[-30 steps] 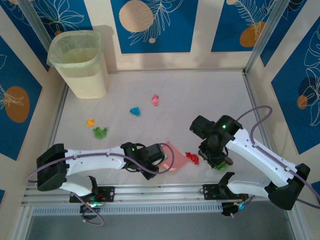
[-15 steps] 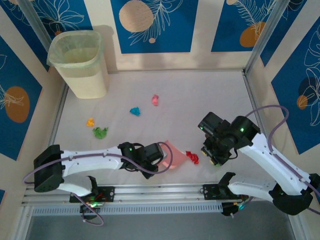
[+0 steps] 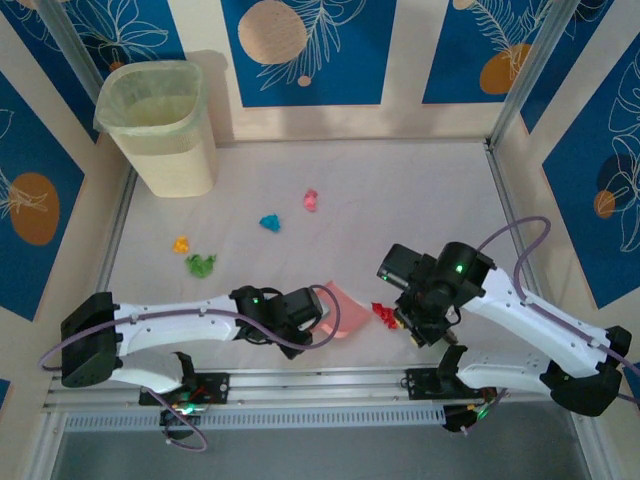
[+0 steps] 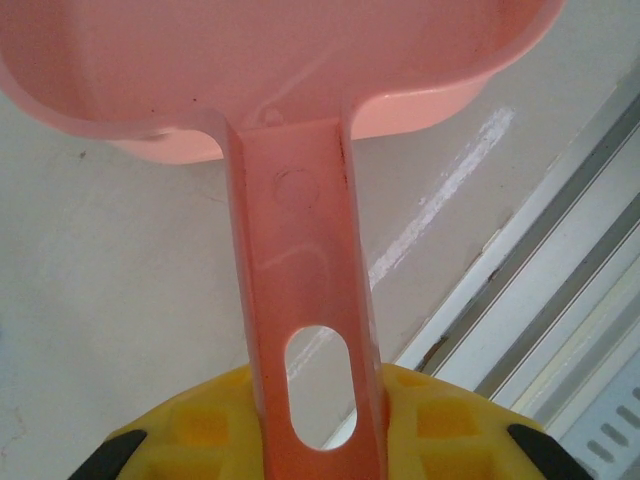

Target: Sweep away the paper scraps from the table

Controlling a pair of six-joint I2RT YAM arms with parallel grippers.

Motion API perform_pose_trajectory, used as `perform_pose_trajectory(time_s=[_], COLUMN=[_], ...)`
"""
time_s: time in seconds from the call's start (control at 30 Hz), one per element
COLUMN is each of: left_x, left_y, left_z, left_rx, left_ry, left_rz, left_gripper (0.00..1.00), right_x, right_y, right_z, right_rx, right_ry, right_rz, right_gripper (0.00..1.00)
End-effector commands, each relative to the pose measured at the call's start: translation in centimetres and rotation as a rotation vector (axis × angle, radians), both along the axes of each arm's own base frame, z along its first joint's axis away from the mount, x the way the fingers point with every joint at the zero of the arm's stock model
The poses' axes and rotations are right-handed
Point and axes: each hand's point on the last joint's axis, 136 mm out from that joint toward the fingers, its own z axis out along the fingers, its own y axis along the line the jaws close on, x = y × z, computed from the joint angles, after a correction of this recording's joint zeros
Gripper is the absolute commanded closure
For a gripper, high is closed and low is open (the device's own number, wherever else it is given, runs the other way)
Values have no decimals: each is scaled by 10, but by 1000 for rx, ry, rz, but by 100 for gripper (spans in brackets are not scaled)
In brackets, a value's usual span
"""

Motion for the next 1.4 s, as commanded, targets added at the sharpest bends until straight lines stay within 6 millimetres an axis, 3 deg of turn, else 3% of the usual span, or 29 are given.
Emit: perform_pose_trajectory(time_s=[0.0,0.13,0.5,0.7,0.8,0.93,1.1,1.23,1.37], left_x=[-2,-3,5,9,11,11,13,15,17], left_y=[6,9,22,27,30,32,32,29,25], left_z=[2,5,20,30,32,32,29,26,26], left_rx=[-3,-5,-35,-60,-58,-57,-48,-44,-48], left_ry=[-9,-7,-59,-89,-103,-104,-111,-108,-108], left_rz=[16,29,106,134,147,148,145,136,131], left_gripper=[100,100,100,100,100,100,100,100,100], right_x=[-4,3,51,90,94,82,34,9,-6], right_y=[12,35,98,99,90,82,40,38,34], right_z=[-12,-19,4,35,51,63,54,39,41], right_rx=[26,78,159,107,75,103,89,142,103], right_ry=[31,9,-134,-214,-212,-219,-170,-151,-138], right_rz=[-110,-147,-80,122,229,325,177,149,179], right_gripper=[100,100,100,100,100,100,100,100,100])
